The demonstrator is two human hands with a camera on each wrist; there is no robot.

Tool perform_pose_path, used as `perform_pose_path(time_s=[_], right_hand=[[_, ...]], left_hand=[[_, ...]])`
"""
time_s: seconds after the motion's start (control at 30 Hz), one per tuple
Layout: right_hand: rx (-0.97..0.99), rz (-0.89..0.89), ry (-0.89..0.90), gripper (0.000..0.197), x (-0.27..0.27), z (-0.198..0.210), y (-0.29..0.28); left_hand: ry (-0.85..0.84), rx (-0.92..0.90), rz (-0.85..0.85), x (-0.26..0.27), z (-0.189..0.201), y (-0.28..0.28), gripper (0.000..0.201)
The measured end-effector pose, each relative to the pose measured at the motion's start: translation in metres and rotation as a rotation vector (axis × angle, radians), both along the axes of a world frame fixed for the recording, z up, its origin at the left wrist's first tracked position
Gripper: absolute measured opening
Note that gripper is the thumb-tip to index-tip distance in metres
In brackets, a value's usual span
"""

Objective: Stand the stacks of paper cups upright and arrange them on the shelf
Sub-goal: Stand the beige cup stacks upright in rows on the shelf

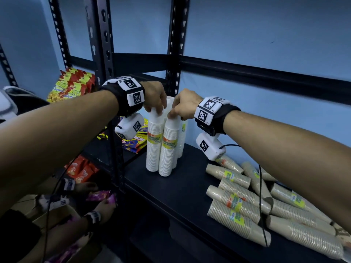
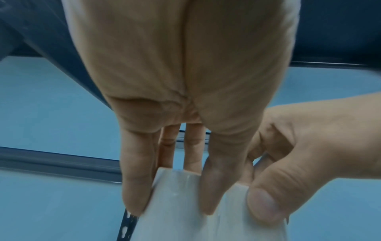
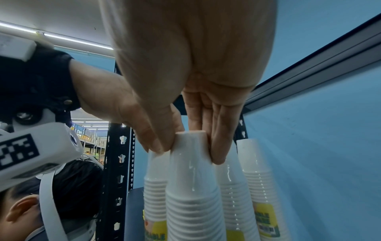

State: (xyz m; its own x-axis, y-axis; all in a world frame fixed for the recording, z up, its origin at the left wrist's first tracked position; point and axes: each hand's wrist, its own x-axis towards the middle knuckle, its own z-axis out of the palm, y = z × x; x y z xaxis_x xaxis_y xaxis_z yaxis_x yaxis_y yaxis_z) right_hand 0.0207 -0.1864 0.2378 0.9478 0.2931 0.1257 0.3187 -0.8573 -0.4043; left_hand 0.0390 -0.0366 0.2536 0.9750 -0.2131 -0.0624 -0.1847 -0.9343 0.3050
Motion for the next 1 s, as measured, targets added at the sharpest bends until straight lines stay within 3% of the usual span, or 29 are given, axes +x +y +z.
perform_pose_path(time_s=[0.3, 0.53, 0.8, 1.0], right_hand=[[0.01, -0.012, 0.003, 0.031, 0.007, -0.006, 0.01], [0.036, -0.037, -0.014, 0.034, 0.004, 0.006, -0.003], [-0.015, -0.185, -0.008, 0.035, -0.013, 0.006, -0.063], [-0.133, -0.296, 0.058, 0.037, -0.041, -0.025, -0.126]], left_hand=[[0.03, 0.018, -0.021, 0.013, -0.01, 0.012, 0.031], [-0.042, 0.038, -0.071, 0.013, 0.016, 0.002, 0.037], [-0.15, -0.061, -0.231, -0.002, 0.037, -0.052, 0.038], [-0.057, -0.076, -0.401, -0.018, 0.0, -0.114, 0.044]])
